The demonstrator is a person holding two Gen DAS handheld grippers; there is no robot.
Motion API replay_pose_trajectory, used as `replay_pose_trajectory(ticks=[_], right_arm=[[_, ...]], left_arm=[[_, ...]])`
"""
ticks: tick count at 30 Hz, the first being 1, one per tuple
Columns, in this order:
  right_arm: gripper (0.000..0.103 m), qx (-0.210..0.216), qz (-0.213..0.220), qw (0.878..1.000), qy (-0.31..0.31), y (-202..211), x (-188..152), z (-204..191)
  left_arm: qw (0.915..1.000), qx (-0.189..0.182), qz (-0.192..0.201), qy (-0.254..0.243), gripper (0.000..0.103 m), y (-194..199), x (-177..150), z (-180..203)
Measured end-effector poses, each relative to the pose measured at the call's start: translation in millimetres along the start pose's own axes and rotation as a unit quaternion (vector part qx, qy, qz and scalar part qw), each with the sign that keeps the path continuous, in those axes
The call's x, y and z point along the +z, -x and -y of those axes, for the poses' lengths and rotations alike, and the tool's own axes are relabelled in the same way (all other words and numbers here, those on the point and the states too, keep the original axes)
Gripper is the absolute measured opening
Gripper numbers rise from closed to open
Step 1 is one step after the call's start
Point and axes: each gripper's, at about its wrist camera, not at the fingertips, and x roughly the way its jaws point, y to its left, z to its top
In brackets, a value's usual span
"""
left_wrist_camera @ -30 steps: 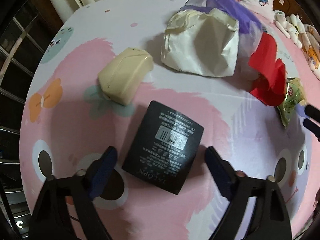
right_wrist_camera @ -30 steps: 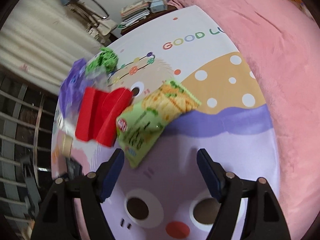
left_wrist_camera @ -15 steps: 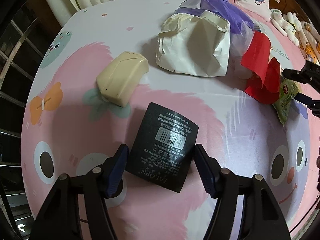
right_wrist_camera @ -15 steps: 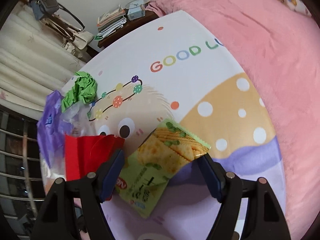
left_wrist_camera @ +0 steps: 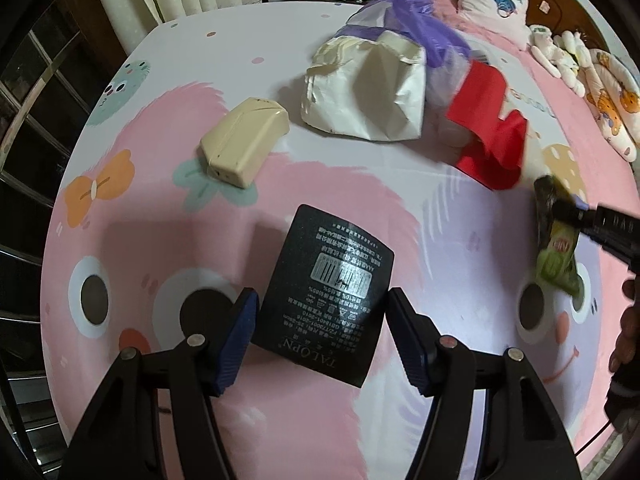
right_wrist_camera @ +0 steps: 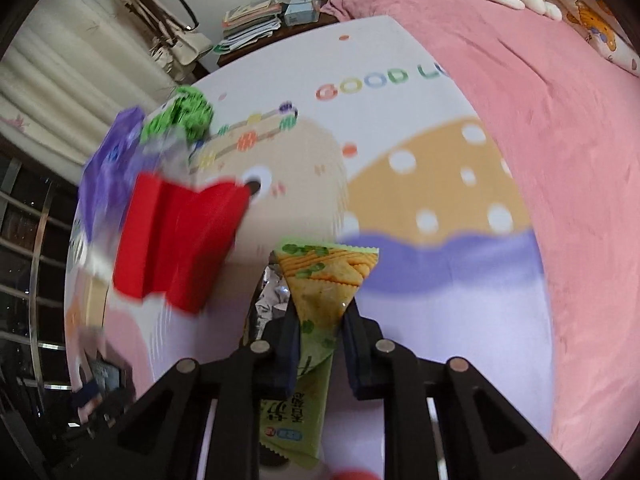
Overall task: Collect trash
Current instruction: 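Grasp the black card packet with the left tool while the right tool grasps the green snack bag, then carry the black packet and green snack bag off the table over the bin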
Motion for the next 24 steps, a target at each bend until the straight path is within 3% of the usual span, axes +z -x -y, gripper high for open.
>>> replay_pose_trajectory(ticks=[10,24], right_arm=[[0.017,0.021,0.003,0.999,0.034,51,-83,-20],[0.017,0.033,0.018,0.999,0.035,114,-236,-84]], left_arm=[[0.9990,-0.032,0.020,-0.022,0.063,54,-47,1],[0.9909,-0.072,0.043,-0.106,0.063,139,-163,-37]])
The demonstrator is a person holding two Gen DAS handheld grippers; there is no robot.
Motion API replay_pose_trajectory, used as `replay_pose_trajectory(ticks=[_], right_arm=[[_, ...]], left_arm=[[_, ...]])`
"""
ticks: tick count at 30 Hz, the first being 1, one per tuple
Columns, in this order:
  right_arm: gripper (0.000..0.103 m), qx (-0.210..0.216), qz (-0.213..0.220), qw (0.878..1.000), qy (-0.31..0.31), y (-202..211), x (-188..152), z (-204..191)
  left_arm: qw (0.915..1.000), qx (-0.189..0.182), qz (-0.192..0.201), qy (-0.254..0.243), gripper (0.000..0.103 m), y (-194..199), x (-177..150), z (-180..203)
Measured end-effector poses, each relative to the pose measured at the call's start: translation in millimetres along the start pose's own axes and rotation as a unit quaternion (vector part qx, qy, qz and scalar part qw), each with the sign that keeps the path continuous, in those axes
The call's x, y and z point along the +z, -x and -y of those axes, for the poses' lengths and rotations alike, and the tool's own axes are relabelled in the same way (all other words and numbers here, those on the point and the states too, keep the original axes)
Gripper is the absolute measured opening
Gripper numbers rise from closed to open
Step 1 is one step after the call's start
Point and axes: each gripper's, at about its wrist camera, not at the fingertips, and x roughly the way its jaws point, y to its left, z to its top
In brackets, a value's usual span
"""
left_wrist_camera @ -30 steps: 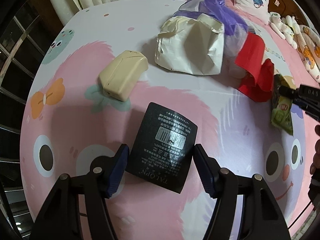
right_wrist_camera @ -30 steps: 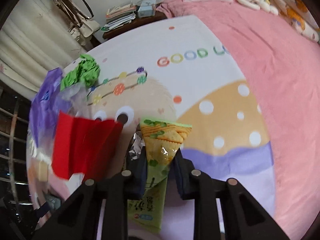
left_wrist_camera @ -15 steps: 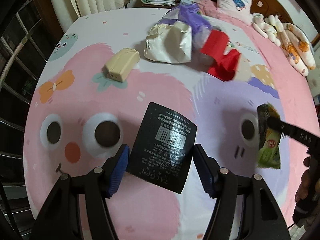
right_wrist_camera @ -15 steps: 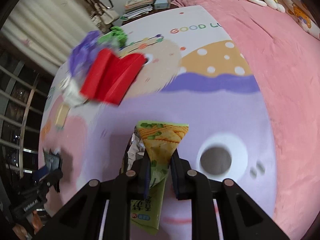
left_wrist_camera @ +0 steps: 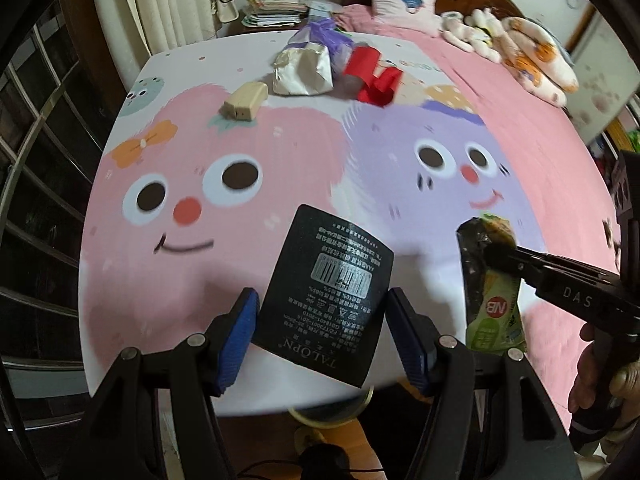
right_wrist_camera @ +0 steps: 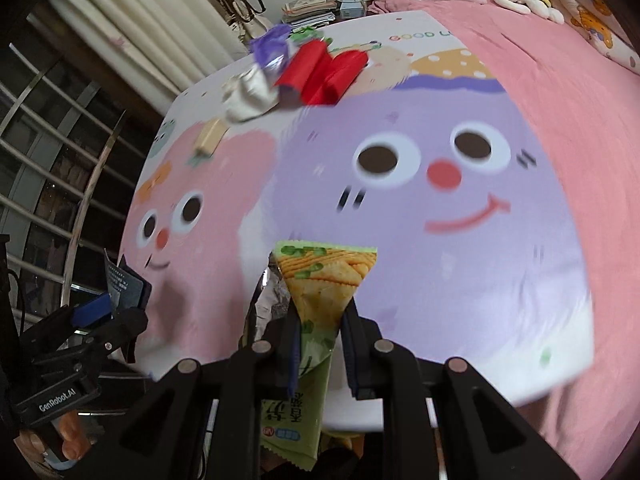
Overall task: Collect trash
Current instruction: 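Carry the black packet and green snack bag off the table over the bin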
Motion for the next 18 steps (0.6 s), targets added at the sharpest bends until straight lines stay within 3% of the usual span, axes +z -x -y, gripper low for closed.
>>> replay_pose_trajectory(ticks=[8,18], right_arm=[[0.017,-0.008,0.010,1.000,0.002,23,-81,-32],[0.017,-0.027,-0.055,0.998,0.006,6,-163,-42]], left_arm=[[0.9994,-0.022,0.000,-0.028,0.063,27,-73,-8],[0.9981,-0.034,-0.043,-0.029,0.063,28,-151,-8]])
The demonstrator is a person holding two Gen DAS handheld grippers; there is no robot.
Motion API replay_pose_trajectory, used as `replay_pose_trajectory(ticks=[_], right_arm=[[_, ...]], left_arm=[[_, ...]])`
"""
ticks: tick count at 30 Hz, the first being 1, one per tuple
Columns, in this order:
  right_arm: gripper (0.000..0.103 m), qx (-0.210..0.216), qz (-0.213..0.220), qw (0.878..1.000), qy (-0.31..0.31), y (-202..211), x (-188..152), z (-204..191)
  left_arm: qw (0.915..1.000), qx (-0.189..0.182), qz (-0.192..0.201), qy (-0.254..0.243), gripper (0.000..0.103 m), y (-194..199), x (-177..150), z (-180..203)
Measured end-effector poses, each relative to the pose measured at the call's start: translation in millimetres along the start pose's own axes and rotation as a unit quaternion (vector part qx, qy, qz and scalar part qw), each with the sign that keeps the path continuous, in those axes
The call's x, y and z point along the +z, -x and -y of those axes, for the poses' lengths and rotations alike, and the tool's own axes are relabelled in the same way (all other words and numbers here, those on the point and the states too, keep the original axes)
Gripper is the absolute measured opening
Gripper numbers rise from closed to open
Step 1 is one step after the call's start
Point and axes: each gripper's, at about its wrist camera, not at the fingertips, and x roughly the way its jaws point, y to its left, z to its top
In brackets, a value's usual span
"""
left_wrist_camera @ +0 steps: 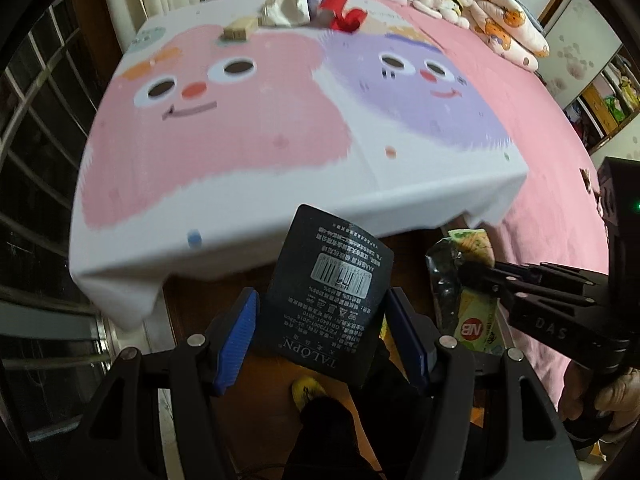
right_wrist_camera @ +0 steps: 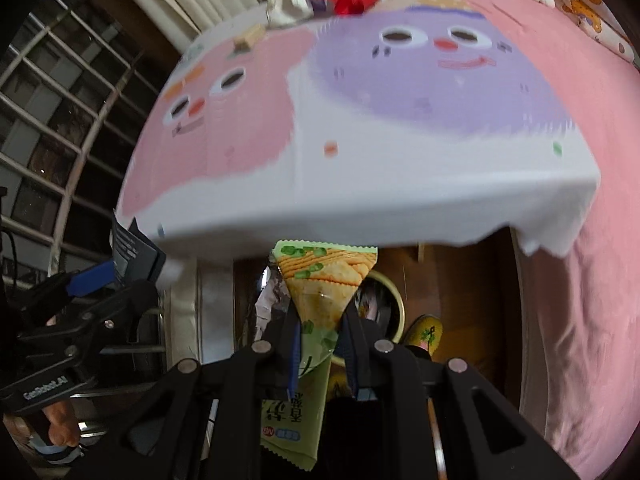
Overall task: Collect trash
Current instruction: 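Carry the black packet and green snack bag off the table over the bin, then open both tools over the bin to drop the packet and snack bag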
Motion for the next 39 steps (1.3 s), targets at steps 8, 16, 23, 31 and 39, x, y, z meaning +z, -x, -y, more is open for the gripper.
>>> replay_pose_trajectory(ticks=[8,16,23,31,39], right_arm=[[0.017,-0.019,-0.059,0.998,-0.020,-61,-46,19],[0.017,-0.034,-0.100,0.993,-0.057,-160,-77,53],[0.018,-0.034,-0.091,0.992,-0.076,-235,-80,84],[0.019,-0.020,-0.098,0.989,-0.110,-299,-81,113],[0.041,0.000,-0.123,0.986,-0.112,-327,-78,117]], left_arm=[[0.9986,0.004,-0.052,-0.013,0.064,-53,-42,10],[0.9962,0.011,-0.087,-0.001,0.064,-148,-59,9],[0.9941,0.025,-0.105,0.010,0.064,-237,-67,6],[0.9936,0.034,-0.107,0.013,0.065,-306,-79,10],[0.9906,0.063,-0.117,0.033,0.091,-326,-78,3]])
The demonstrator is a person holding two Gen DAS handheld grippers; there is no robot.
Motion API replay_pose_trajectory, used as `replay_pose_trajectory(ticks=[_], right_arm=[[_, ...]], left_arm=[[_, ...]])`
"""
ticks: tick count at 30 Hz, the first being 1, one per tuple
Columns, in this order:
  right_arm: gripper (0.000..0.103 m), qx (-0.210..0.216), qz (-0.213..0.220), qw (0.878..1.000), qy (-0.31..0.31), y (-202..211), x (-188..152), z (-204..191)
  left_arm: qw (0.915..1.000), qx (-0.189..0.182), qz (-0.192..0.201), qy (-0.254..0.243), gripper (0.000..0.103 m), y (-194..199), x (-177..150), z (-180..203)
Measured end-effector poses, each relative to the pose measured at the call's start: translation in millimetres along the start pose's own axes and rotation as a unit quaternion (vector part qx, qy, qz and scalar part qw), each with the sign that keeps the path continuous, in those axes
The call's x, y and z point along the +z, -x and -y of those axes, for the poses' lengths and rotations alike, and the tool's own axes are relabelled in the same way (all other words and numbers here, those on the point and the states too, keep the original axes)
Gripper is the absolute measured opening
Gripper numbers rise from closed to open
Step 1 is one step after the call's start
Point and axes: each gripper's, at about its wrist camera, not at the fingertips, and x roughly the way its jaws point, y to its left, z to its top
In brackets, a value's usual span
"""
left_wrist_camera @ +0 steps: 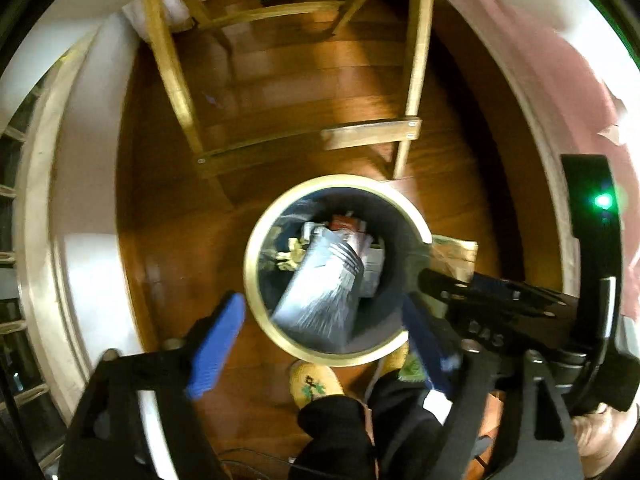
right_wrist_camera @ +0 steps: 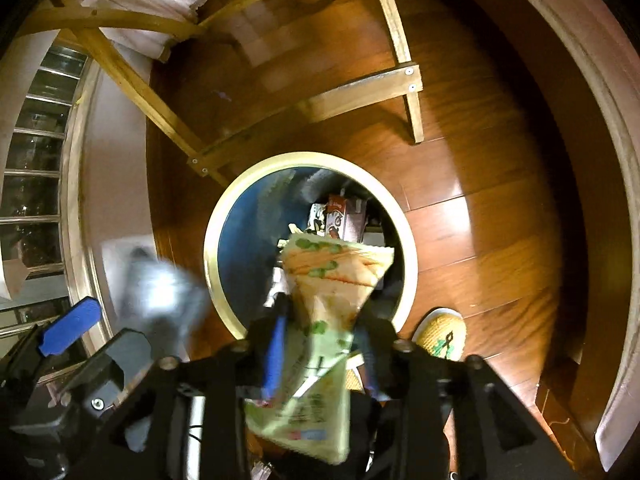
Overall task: Collect trash
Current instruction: 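Open both tools over the bin to drop the packet and snack bag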
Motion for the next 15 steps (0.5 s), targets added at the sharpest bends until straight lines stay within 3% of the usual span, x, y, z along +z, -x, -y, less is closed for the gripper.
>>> replay_pose_trajectory(ticks=[2,10,12,14,15], right_arm=[[0.044,0.004,-0.001,1.000,-0.001,1,1,1],[0.047,0.012,0.009,1.000,0.015,19,3,-8],[0.053,0.016,0.010,1.000,0.020,23,4,-13],[0.065,0.012,0.011,0.999,0.029,27,4,-19],[0.066,0.010,0.010,0.999,0.034,28,4,-22]], left_arm=[[1.0000,0.004,-0.004,0.008,0.099,1,0,-6],[0.9994,0.026,-0.006,0.022,0.099,16,-7,-19],[0.9993,0.027,-0.004,0.028,0.099,25,-9,-21],[0.9990,0.028,0.000,0.035,0.099,35,-10,-23],[0.9989,0.028,0.001,0.037,0.099,39,-10,-24]])
